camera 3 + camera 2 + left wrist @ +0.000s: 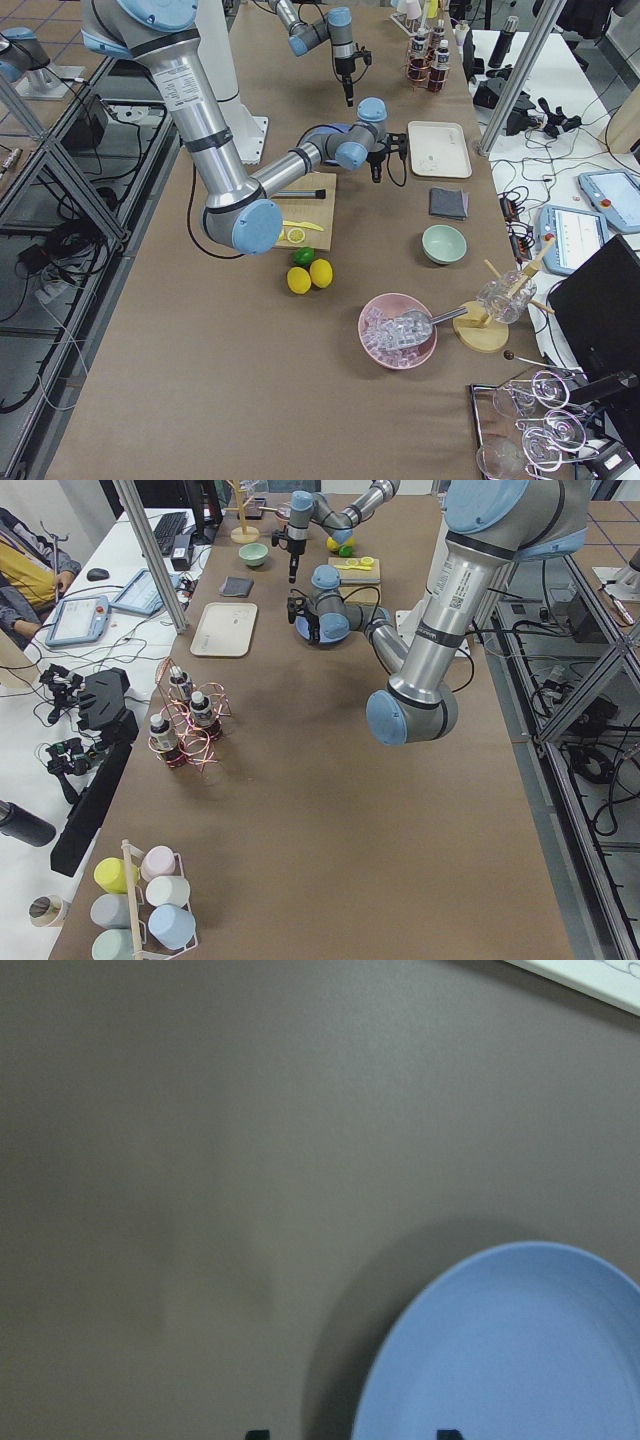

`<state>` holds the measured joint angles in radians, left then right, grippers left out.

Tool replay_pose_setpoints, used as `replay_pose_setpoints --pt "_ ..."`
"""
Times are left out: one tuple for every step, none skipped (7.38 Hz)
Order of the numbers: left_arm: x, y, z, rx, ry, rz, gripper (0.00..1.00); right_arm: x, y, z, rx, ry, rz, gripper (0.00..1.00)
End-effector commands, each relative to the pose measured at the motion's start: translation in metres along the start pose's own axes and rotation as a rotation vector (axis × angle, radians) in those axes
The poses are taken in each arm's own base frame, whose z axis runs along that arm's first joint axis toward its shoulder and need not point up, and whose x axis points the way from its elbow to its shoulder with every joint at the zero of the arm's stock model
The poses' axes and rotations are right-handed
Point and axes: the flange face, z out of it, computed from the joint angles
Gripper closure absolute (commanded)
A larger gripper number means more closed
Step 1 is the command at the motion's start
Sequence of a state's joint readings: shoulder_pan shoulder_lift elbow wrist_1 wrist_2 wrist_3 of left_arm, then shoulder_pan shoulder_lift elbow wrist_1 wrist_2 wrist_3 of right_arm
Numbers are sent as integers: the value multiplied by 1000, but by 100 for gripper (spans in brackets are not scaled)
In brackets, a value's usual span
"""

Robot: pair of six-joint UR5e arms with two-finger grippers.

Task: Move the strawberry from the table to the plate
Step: 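Release the plate and draw back the left gripper while the right grasps the strawberry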

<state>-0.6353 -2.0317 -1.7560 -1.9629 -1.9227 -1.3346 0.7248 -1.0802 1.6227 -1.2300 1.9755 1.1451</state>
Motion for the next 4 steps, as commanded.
replay_pose_setpoints --pt "-69 -56 -26 7 -51 95 36 -102 69 4 0 -17 73 100" --pt "-81 -68 -32 11 -59 95 36 -123 100 16 -1 -21 77 100" --pt "-85 -69 -31 4 -60 90 36 -142 122 26 -21 -26 56 100" --pt "-85 -69 -31 5 -60 90 35 -150 145 47 -10 1 34 100"
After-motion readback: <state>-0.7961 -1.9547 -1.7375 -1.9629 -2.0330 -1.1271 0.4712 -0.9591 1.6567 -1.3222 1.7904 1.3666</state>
